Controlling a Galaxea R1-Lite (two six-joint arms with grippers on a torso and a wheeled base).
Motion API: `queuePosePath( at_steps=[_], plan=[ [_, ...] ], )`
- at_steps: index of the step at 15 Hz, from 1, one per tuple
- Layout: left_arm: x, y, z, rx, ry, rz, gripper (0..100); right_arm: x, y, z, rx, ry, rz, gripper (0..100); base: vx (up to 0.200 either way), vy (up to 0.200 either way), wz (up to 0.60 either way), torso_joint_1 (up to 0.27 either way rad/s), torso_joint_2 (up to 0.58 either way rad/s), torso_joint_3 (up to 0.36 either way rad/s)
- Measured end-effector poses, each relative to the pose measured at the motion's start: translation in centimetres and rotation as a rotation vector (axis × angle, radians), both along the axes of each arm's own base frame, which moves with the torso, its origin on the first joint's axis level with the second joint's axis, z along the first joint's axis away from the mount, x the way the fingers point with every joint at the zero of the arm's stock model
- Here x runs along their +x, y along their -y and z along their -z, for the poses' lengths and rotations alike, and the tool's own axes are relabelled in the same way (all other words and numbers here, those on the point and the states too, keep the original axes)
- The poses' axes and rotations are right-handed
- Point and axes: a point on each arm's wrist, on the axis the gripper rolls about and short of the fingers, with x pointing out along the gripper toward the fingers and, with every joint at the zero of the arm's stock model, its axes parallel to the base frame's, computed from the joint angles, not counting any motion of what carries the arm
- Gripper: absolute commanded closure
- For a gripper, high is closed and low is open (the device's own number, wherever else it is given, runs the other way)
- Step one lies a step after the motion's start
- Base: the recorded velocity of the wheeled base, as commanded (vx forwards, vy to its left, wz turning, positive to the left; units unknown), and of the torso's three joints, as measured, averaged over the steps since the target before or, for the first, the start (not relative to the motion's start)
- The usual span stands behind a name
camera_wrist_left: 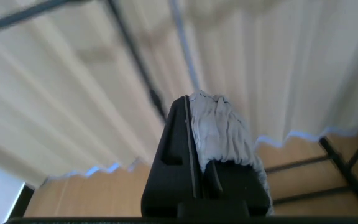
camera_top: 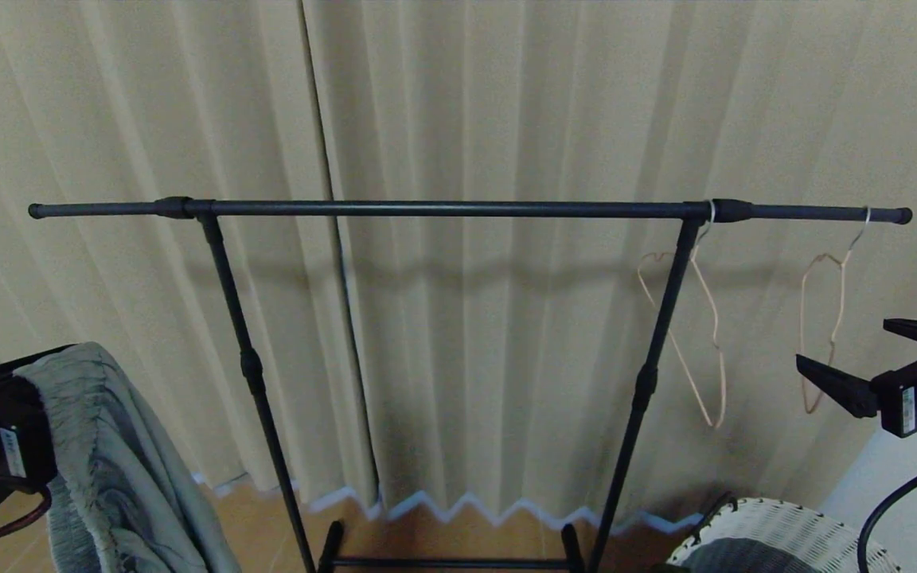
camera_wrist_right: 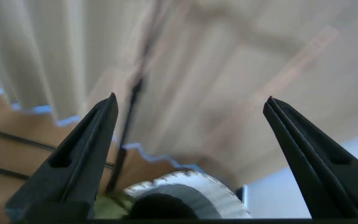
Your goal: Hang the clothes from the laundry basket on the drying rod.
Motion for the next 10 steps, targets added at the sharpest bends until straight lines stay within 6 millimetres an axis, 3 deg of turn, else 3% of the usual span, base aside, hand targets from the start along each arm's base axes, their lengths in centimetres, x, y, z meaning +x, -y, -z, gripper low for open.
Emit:
queuePosePath(
  at_steps=[4,10],
  plan=[
    [-0.04,-0.01,0.09,0.001,-0.002,0.001,100,-0.03,0.0,-0.09,0.0,0.005,0.0,0,0.0,-0.2,0.0,0.0,0.0,0.002],
    [-0.09,-0.02,0.8,0.008,-0.026,0.001,100,0.09,0.55,-0.16,0.001,0.005,0.029,0,0.0,0.0,0.0,0.0,0.0,0.0]
  ],
)
